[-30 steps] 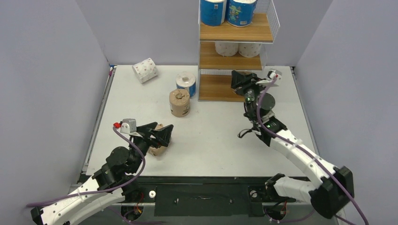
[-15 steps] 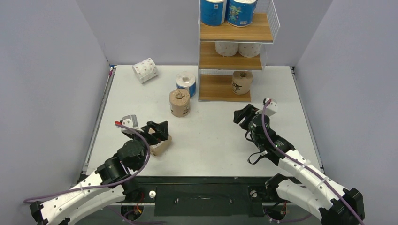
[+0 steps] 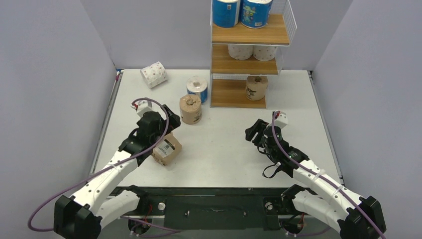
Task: Place and organize the paper towels onto the shelf
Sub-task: Place the paper towel on the shelf, then pick up the paper towel from the center of the board.
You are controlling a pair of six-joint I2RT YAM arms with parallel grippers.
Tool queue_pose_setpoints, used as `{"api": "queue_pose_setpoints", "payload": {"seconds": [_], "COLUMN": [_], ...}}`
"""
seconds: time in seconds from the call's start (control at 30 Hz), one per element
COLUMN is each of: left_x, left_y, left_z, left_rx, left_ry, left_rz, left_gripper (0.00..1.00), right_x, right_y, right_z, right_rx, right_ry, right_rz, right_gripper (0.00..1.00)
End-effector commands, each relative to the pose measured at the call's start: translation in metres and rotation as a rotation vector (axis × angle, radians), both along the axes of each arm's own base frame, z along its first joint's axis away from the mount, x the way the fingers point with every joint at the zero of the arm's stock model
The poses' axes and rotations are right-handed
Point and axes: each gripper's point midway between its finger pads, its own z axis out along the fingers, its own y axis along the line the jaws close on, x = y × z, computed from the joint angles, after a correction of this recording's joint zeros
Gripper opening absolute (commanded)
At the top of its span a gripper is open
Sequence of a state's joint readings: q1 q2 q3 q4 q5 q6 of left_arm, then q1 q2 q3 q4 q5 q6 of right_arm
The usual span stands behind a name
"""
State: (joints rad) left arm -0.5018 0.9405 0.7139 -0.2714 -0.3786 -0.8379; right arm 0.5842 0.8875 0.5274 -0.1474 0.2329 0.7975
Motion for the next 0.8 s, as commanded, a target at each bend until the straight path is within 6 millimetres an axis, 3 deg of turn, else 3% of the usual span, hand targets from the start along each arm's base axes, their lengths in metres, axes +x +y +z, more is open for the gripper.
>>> {"api": "queue_pose_setpoints", "payload": {"seconds": [0.0,0.07,0.1,0.13,0.17,0.2,0.27,0.33,0.5,0.63,0.77], "left_x": [0.031,0.051,0.06,0.068,0.076,0.085,0.1,0.111,0.132,0.142,0.146], "left_y": [-0.017,-0.016,-0.016,-0.017,-0.017,-0.015,-0.018,-0.023,-0.034,-0.04,-0.039], "left_z": [0.03,0.037,0.025,0.03,0.016,0.02,0.002,-0.002,-0.002,-0.014,-0.031], "left_rx": [-0.091,-0.072,-0.052,-0.05,-0.039,-0.043,-0.046,-0.05,-0.037,-0.02,0.01], "left_ry": [-0.063,-0.058,-0.023,-0.031,0.007,0.0,0.048,0.062,0.079,0.124,0.171], "left_rz": [-0.057,-0.043,-0.038,-0.04,-0.041,-0.033,-0.041,-0.06,-0.1,-0.116,-0.114], "left_gripper": [0.96,0.96,0.96,0.96,0.96,0.96,0.97,0.97,0.98,1.0,0.93], "right_x": [-0.002,-0.005,-0.007,-0.008,-0.009,-0.009,-0.011,-0.014,-0.019,-0.02,-0.02], "right_y": [-0.001,-0.005,-0.006,-0.009,-0.01,-0.011,-0.012,-0.013,-0.022,-0.026,-0.027], "right_z": [0.005,0.001,0.0,-0.003,-0.003,-0.004,-0.002,-0.003,-0.007,-0.007,-0.007], "right_rx": [-0.034,-0.049,-0.054,-0.061,-0.062,-0.063,-0.058,-0.058,-0.081,-0.087,-0.086], "right_ry": [0.003,0.01,0.011,0.017,0.015,0.015,0.009,0.008,0.006,0.004,0.002], "right_rz": [0.018,0.016,0.015,0.009,0.005,0.005,0.006,0.008,-0.012,-0.023,-0.029], "right_gripper": [0.57,0.57,0.56,0.56,0.56,0.56,0.55,0.55,0.55,0.55,0.55]}}
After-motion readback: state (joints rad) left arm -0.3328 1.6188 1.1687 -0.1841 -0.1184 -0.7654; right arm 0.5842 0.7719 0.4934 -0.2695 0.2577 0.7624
